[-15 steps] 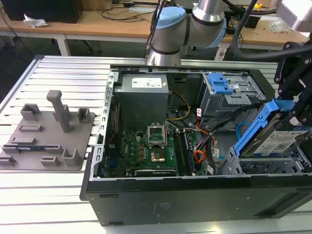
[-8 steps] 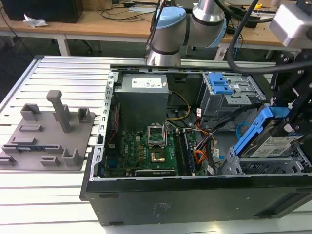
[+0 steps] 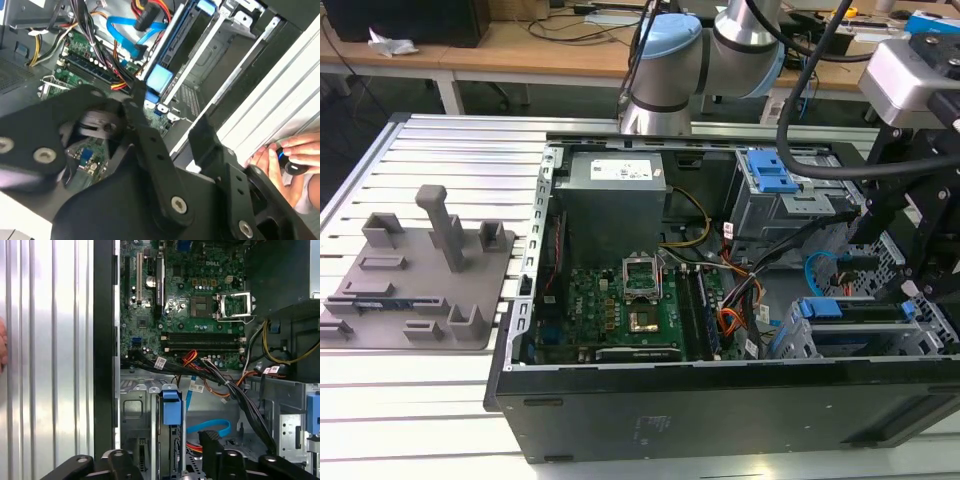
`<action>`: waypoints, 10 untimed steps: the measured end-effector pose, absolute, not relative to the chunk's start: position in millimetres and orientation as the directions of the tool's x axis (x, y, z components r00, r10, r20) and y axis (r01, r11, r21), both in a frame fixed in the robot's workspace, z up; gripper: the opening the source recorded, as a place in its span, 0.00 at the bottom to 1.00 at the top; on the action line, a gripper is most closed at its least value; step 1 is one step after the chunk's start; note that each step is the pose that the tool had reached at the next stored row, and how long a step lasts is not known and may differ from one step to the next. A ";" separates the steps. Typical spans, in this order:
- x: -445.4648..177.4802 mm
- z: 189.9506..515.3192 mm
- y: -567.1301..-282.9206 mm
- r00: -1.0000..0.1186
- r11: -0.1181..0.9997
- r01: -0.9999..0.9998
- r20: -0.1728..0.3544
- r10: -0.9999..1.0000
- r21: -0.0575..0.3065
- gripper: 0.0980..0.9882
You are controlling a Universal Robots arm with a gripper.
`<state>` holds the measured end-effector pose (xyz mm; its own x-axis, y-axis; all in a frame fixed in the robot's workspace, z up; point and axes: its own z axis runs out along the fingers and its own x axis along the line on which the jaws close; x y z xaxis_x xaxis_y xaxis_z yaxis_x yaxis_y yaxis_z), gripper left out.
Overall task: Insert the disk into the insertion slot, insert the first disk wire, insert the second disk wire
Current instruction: 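Insert the disk into the insertion slot, then insert the first disk wire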
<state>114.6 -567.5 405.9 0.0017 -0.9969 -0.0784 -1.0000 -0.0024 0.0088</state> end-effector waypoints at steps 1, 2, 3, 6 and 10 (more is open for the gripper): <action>114.7 405.9 -567.5 0.002 -0.002 -1.000 -0.078 -0.997 0.009 0.59; 114.7 405.9 -567.5 0.002 -0.002 -1.000 -0.078 -0.997 0.009 0.59; 114.7 405.9 -567.5 0.002 -0.002 -1.000 -0.078 -0.997 0.009 0.59; 114.7 405.9 -567.5 0.002 -0.002 -1.000 -0.078 -0.997 0.009 0.59; 114.6 405.9 -567.5 0.002 -0.002 -1.000 -0.077 -0.997 0.009 0.59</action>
<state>114.6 -567.5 405.9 0.0016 -0.9971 -0.0767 -1.0000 -0.0023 0.0087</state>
